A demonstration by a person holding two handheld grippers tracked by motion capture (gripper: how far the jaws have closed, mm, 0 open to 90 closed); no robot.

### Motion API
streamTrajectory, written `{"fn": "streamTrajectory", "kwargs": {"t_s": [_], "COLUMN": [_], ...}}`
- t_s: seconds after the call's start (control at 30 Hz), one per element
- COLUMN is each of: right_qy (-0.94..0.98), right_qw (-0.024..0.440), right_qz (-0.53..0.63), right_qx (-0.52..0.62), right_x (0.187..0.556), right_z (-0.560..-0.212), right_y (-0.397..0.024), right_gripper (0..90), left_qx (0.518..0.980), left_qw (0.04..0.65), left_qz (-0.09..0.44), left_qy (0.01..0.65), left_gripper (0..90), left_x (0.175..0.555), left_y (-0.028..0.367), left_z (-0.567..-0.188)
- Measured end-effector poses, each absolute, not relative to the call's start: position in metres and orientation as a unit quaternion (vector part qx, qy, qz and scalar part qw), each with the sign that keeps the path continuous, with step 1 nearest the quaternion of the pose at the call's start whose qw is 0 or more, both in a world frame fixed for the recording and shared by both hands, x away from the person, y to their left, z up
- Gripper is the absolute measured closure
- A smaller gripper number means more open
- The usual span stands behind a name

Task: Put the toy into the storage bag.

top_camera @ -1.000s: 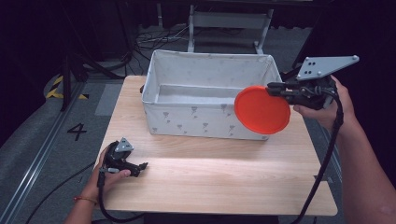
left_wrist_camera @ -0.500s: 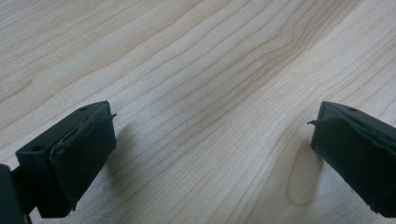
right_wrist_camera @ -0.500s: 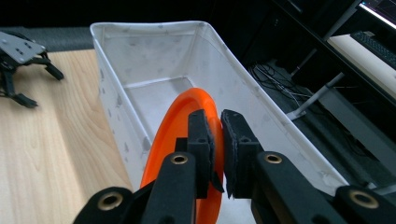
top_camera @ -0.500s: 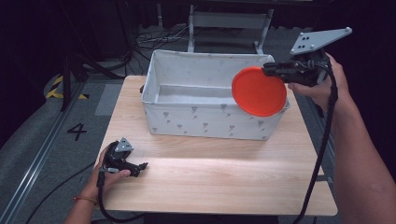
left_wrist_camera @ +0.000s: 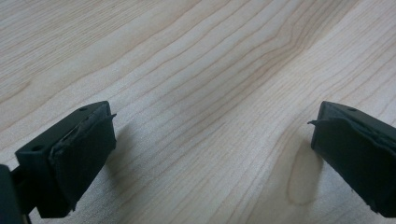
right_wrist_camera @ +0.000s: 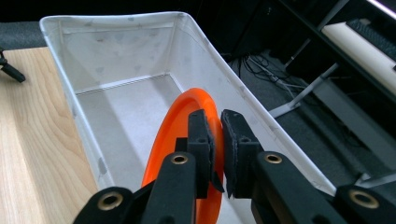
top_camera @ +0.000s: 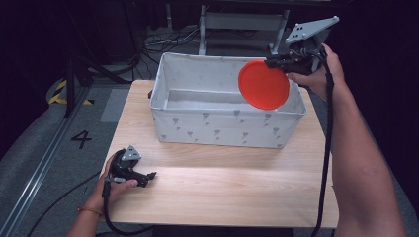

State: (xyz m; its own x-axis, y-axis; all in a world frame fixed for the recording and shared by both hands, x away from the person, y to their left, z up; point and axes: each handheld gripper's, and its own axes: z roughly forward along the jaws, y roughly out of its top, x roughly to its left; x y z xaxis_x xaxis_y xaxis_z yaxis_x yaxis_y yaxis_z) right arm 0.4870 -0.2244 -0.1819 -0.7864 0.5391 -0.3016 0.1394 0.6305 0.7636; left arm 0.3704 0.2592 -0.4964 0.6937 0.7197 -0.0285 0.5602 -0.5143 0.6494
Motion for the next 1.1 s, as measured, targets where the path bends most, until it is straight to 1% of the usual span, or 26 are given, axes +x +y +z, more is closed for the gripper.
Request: {"fn": "streamTrajectory", "kwargs": {"t_s": [0.2,0.37,0.5,0.8,1.1], "right_qy": [0.87,0.876,0.88,0.903,0.937], "right_qw": [0.258,0.245,0.237,0.204,0.168], "right_qz": [0.367,0.362,0.361,0.34,0.278], "right_qx": [0.205,0.203,0.199,0.165,0.126], "right_x": [0.506,0.519,0.521,0.52,0.519], "right_z": [-0.194,-0.211,-0.22,-0.253,-0.278], "right_y": [-0.222,-0.222,-0.219,-0.208,-0.203], "right_gripper": [82.6,82.6,82.6,82.6,82.5], "left_qx": [0.863,0.864,0.864,0.864,0.864], "left_qw": [0.323,0.323,0.323,0.324,0.323], "left_qz": [0.122,0.122,0.121,0.122,0.122], "left_qy": [0.368,0.367,0.367,0.367,0.366], "left_gripper": [0.2,0.2,0.2,0.2,0.2], "left_x": [0.371,0.371,0.371,0.371,0.371], "left_y": [0.259,0.26,0.26,0.259,0.26], "left_z": [-0.496,-0.496,-0.496,-0.496,-0.496]}}
